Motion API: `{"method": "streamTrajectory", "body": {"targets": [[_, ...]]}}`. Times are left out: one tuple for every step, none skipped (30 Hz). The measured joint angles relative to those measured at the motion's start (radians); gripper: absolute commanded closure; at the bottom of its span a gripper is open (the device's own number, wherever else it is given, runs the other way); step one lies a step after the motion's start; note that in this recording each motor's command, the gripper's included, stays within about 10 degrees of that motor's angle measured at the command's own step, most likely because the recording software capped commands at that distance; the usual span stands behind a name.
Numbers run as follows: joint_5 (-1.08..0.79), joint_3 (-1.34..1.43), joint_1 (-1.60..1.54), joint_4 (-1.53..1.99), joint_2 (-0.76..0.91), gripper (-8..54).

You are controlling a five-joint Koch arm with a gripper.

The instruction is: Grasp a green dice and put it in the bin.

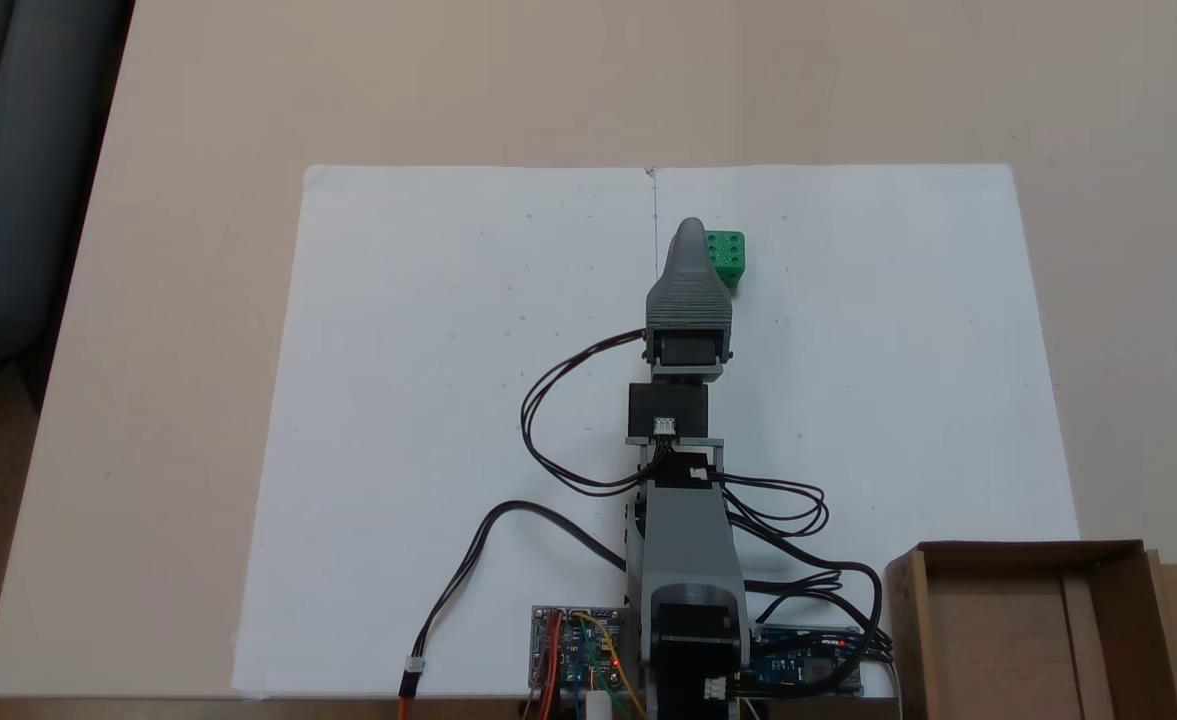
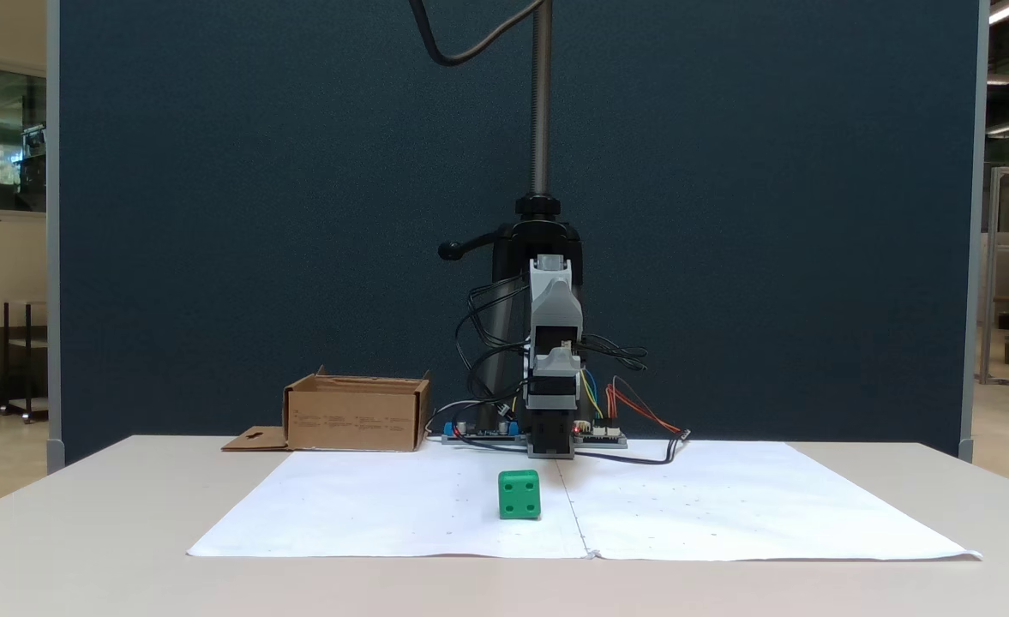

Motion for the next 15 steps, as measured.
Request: {"method": "streamTrajectory", "body": {"targets": [[0.002, 0.000, 0.028, -0.008, 0.000, 0.8], [0.008, 0.000, 0.087, -0.038, 0.000, 0.8], [0.011, 0.000, 0.103, -0.067, 0.000, 0.8], [0.011, 0.000, 0.117, -0.086, 0.000, 0.8], [0.011, 0.000, 0.120, -0.094, 0.000, 0.8], [0.011, 0.000, 0.123, -0.097, 0.000, 0.8], [0.012, 0.000, 0.123, -0.098, 0.000, 0.8], [0.012, 0.000, 0.123, -0.098, 0.000, 0.8], [0.012, 0.000, 0.123, -0.098, 0.000, 0.8], [0.012, 0.000, 0.123, -0.098, 0.000, 0.8], [0.012, 0.000, 0.123, -0.098, 0.000, 0.8], [0.012, 0.000, 0.123, -0.098, 0.000, 0.8], [0.012, 0.000, 0.123, -0.098, 0.000, 0.8], [0.012, 0.000, 0.123, -0.098, 0.000, 0.8], [0.012, 0.000, 0.123, -0.098, 0.000, 0.8]]}}
